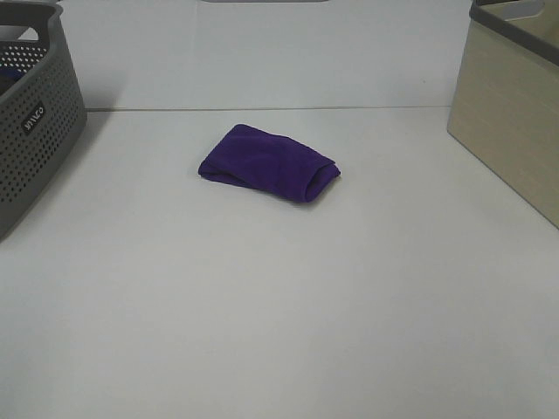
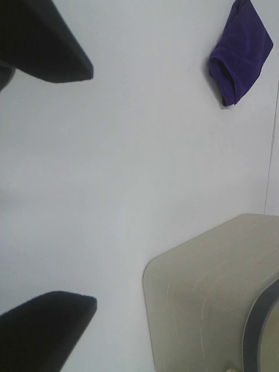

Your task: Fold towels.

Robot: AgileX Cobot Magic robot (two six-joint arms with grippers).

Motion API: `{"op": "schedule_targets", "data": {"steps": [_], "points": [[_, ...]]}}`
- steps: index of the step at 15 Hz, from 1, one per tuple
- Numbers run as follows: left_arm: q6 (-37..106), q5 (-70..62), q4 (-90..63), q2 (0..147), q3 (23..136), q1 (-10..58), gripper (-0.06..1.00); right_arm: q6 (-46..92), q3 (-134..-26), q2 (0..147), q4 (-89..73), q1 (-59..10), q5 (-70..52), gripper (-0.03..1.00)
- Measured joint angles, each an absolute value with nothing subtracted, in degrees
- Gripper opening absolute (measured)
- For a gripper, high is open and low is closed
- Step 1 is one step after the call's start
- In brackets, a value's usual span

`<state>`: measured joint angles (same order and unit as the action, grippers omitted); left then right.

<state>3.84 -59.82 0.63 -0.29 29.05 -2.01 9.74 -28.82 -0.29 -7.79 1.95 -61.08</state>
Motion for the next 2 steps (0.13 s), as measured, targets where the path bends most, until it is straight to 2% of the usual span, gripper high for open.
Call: {"op": "schedule_targets", "data": {"steps": [2], "points": [[3.8, -59.8, 0.6, -0.3, 29.0, -2.0, 0.77, 9.7, -28.8, -0.3, -7.8, 1.9, -61.0, 0.94]]}}
